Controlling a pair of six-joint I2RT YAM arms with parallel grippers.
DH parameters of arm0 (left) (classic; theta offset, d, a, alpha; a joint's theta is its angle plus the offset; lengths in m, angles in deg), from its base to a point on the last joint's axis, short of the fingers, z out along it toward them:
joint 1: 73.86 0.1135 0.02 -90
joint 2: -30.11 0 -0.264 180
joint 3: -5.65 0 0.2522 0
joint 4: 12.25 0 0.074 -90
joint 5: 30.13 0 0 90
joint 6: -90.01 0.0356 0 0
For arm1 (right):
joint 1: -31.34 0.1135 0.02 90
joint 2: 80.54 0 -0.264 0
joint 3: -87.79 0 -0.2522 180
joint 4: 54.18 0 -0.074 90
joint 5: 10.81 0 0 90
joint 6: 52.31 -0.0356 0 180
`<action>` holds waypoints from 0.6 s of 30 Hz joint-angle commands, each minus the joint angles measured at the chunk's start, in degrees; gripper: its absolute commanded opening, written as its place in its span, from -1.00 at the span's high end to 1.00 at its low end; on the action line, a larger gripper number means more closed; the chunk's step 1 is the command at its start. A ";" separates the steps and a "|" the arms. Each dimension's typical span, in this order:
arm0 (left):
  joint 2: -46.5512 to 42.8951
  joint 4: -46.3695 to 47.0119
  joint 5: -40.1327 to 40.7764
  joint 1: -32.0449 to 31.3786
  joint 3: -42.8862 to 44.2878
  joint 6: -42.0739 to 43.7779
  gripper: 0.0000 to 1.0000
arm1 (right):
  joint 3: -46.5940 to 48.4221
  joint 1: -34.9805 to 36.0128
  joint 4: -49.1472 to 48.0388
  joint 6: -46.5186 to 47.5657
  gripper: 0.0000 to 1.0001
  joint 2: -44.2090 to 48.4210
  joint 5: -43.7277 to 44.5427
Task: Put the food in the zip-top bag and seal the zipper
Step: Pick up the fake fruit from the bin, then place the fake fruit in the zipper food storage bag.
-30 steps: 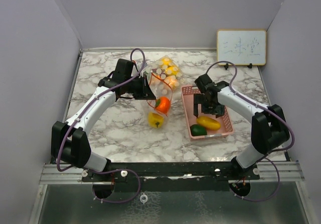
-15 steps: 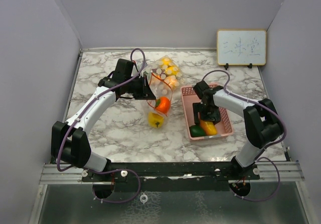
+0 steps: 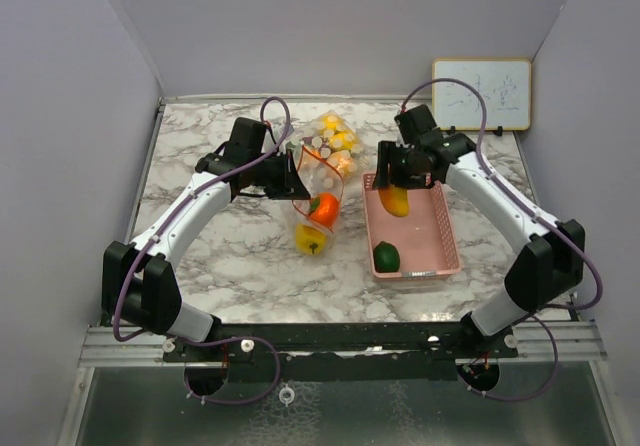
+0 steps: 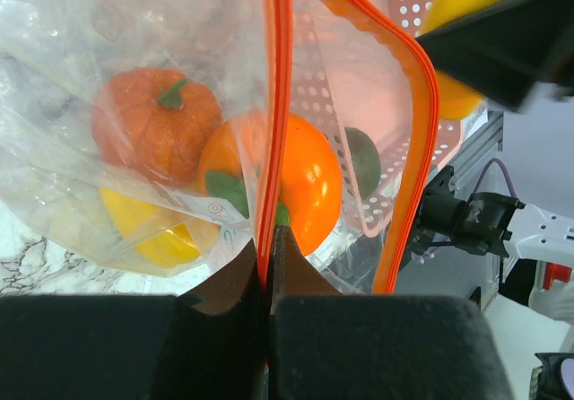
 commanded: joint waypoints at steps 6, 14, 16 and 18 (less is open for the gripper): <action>-0.61 -0.52 -1.84 -0.28 1.28 0.81 1.00 | 10.55 6.55 -20.80 -5.34 0.64 3.58 -22.09; -1.72 0.16 -2.02 -0.28 1.04 -0.53 1.00 | 10.54 15.19 -32.68 -11.72 0.55 -1.96 -13.39; -2.18 0.18 -2.18 -0.29 1.19 -1.09 1.00 | 8.66 15.95 -33.06 -12.21 0.45 -2.39 -6.86; -2.64 -0.09 -2.44 -0.28 1.51 -1.58 1.00 | 6.99 16.50 -32.29 -12.61 0.40 -2.06 -0.34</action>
